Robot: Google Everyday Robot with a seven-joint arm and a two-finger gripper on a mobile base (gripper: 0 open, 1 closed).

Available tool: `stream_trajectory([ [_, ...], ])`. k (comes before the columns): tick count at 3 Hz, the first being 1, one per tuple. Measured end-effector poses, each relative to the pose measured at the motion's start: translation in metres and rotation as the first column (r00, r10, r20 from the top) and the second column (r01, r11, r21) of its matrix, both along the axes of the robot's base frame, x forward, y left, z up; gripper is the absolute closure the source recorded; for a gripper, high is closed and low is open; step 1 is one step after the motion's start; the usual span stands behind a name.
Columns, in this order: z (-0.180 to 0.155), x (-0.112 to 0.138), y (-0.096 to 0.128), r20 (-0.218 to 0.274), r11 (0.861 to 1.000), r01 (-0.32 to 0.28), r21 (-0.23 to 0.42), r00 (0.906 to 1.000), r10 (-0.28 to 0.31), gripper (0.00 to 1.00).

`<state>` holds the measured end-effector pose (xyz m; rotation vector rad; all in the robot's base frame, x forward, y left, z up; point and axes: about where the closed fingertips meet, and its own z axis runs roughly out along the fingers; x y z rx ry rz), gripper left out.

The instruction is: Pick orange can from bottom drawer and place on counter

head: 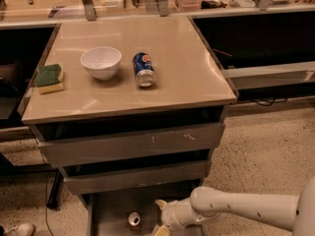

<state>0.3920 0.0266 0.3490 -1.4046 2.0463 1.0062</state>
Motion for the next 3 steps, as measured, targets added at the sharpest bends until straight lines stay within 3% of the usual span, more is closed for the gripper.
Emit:
stream_trajectory([
  [1,-0.023,0.001,0.01,-0.01,0.999,0.014,0.052,0.9999,-0.014,0.0],
  [3,-0.09,0.027,0.039,0.014,0.965,0.116,0.234,0.9924,-0.123,0.0],
])
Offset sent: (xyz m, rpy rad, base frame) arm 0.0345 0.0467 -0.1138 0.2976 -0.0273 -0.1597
